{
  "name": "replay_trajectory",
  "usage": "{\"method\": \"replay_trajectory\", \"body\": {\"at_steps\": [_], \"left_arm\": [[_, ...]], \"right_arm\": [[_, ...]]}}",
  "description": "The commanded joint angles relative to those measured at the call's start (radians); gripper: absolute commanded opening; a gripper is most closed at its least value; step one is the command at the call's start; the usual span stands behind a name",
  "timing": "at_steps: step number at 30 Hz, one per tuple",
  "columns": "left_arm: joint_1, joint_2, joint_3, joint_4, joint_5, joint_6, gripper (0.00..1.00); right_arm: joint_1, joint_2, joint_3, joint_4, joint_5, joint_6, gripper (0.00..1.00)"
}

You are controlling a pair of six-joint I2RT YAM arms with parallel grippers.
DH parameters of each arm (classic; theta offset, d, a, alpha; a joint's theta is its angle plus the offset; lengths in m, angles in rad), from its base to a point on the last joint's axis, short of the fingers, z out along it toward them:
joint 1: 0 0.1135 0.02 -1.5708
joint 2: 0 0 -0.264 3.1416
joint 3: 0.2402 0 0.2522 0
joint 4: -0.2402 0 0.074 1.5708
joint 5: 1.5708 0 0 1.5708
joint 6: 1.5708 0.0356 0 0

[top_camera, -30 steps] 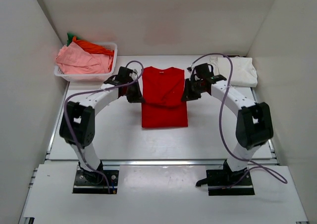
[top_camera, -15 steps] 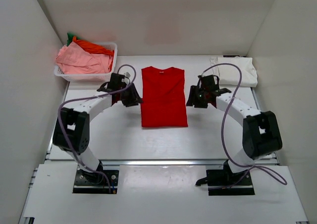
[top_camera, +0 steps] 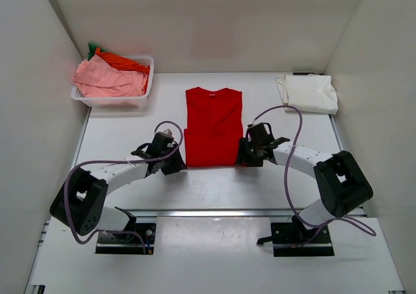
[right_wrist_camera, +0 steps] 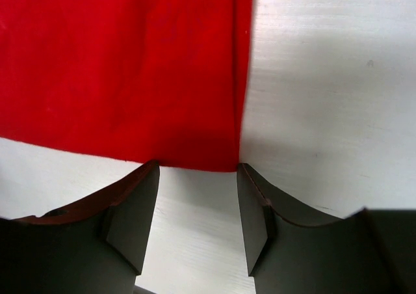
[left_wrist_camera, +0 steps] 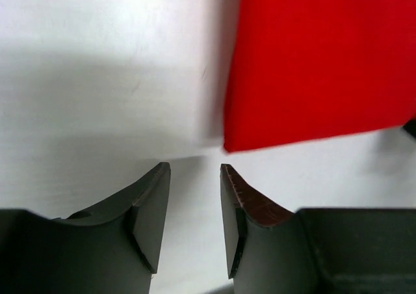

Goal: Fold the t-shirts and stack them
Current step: Fold the folded rectangular tshirt in 1/3 of the way, then grab one side of the 2/3 rectangular tshirt with both arms

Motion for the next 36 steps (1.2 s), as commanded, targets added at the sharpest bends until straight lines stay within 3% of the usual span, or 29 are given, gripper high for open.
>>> {"method": "replay_trajectory", "body": {"at_steps": [1, 11, 13, 14, 15, 16, 17, 18, 23, 30, 34, 36], "left_arm": [[-0.005, -0.042, 0.009, 0.118, -0.121, -0.065, 0.49], [-0.025, 0.022, 0.044, 0.215, -0.08, -0.108, 0.52], [-0.036, 0.068, 0.058, 0.23, -0.042, -0.105, 0.5], [-0.048, 0.103, 0.07, 0.223, -0.028, -0.103, 0.44], [-0.05, 0.12, 0.09, 0.217, 0.024, -0.099, 0.34], [-0.063, 0.154, 0.084, 0.192, 0.056, -0.102, 0.25], [-0.083, 0.18, 0.099, 0.181, 0.072, -0.102, 0.04], [-0.093, 0.185, 0.087, 0.174, 0.081, -0.102, 0.0], [-0.18, -0.006, -0.067, 0.106, 0.046, -0.14, 0.0], [-0.16, -0.41, -0.235, -0.096, 0.004, -0.16, 0.0], [-0.152, -0.513, -0.192, -0.188, 0.026, -0.174, 0.0], [-0.13, -0.504, -0.127, -0.201, 0.041, -0.171, 0.0]], "right_arm": [[0.006, 0.02, -0.007, 0.067, 0.044, 0.027, 0.49], [-0.002, 0.059, -0.005, 0.081, 0.038, 0.03, 0.5], [-0.007, 0.069, -0.002, 0.076, 0.024, 0.026, 0.32], [-0.004, 0.073, -0.001, 0.079, 0.019, 0.029, 0.03], [0.004, 0.078, 0.001, 0.076, 0.018, 0.039, 0.0], [0.004, 0.067, -0.002, 0.067, 0.015, 0.033, 0.0], [0.012, 0.067, -0.004, 0.055, 0.024, 0.038, 0.0], [0.025, 0.046, -0.01, 0.038, 0.037, 0.04, 0.0], [0.152, -0.104, -0.125, -0.052, 0.059, 0.098, 0.0], [0.396, -0.406, -0.327, -0.131, 0.045, 0.283, 0.0], [0.349, -0.58, -0.32, -0.177, -0.063, 0.248, 0.0], [0.223, -0.614, -0.25, -0.213, -0.137, 0.154, 0.0]]}}
